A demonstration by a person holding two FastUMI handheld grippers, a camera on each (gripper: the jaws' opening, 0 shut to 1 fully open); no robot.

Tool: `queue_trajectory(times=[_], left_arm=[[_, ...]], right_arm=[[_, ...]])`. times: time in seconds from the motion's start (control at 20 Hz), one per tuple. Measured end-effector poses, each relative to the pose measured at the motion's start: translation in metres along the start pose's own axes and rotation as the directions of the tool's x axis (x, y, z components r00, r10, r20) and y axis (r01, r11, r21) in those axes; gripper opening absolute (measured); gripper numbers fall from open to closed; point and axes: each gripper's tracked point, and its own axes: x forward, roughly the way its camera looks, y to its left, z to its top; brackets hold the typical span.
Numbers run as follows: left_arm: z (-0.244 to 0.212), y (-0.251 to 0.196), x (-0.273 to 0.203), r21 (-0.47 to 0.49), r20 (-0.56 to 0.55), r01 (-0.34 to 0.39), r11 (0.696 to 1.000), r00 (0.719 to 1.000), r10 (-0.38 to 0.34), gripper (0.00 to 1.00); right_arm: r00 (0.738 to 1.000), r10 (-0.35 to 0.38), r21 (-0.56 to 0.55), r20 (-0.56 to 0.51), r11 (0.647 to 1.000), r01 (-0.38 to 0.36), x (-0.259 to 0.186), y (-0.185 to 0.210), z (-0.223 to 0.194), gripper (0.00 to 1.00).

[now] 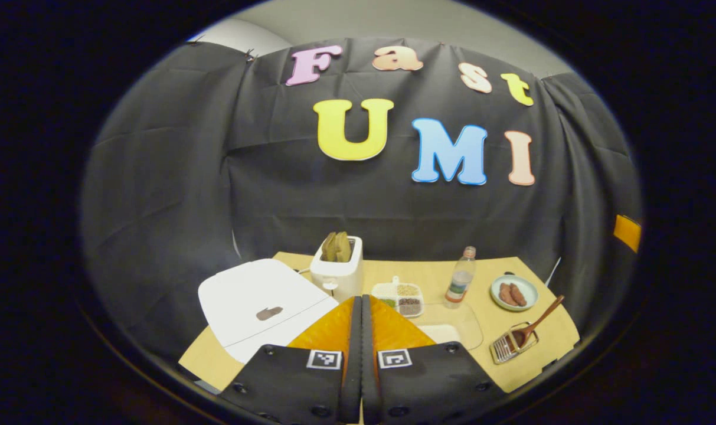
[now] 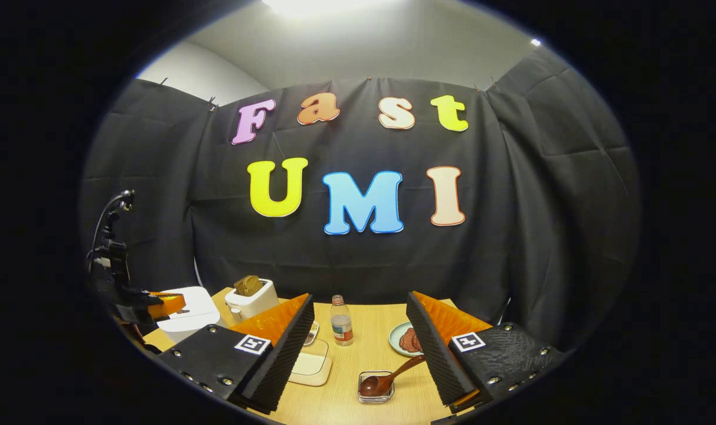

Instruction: Close the left gripper, press the button to open the rice cooker; take a wooden spoon from the chopstick holder with the right hand, scoop a spoonful of rice and pour it into the rice cooker, then put the wooden spoon back into the chopstick holder.

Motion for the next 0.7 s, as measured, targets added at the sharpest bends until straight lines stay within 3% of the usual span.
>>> queue_trajectory(times=[0.5,0.7], left_arm=[[-0.058,0.110,0.065,-0.209,-0.244,-0.039,0.977,0.970,-0.014,0.09],[-0.066,0.133,0.085,-0.202,-0.282,-0.086,0.976,0.959,0.026,0.09]], right_arm=[[0.996,-0.015,-0.007,-0.083,1.000,0.015,0.015,0.003,-0.029,0.96],[0.994,-0.023,-0.005,-0.103,1.000,0.023,0.017,0.002,-0.037,0.96]])
